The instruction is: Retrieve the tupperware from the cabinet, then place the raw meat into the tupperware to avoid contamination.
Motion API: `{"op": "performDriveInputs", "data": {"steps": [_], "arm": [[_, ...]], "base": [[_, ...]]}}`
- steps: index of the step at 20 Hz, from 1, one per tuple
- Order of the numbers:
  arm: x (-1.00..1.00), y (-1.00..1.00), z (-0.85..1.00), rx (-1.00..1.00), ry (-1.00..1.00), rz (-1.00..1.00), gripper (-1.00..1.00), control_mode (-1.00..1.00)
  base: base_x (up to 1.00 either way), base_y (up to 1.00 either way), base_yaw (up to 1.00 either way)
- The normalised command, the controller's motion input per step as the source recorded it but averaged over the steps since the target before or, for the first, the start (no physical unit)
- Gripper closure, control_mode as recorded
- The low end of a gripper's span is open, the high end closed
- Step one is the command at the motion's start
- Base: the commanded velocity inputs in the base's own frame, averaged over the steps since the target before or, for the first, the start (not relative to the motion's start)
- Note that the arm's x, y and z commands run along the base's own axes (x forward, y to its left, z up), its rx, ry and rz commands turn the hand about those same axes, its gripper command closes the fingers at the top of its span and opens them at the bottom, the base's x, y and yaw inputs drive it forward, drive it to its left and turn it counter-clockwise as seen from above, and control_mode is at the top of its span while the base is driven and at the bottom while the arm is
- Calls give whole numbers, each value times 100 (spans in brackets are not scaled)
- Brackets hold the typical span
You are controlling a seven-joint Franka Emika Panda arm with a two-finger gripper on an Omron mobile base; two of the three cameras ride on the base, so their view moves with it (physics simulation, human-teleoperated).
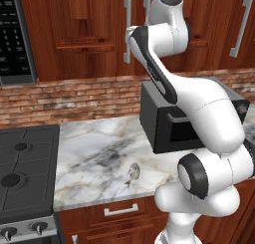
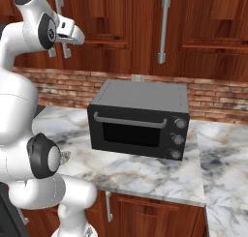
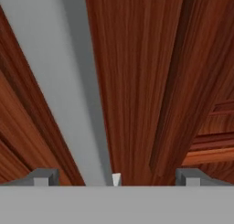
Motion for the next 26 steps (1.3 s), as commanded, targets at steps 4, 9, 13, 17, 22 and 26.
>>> {"op": "performDriveInputs", "data": {"steps": [4,9,13,17,22,26], "arm": [[27,18,0,-4,0,-2,-100,-100],[28,26,0,-4,0,-3,-100,-100],[28,32,-1,-2,-3,-1,-100,-100],[28,28,-13,-1,-6,0,-100,-100],[18,2,-16,1,-7,2,-100,-100],[-4,8,-8,0,-10,5,-100,-100]], "base": [[0,0,0],[0,0,0],[0,0,0],[0,0,0],[0,0,0],[0,0,0]]}}
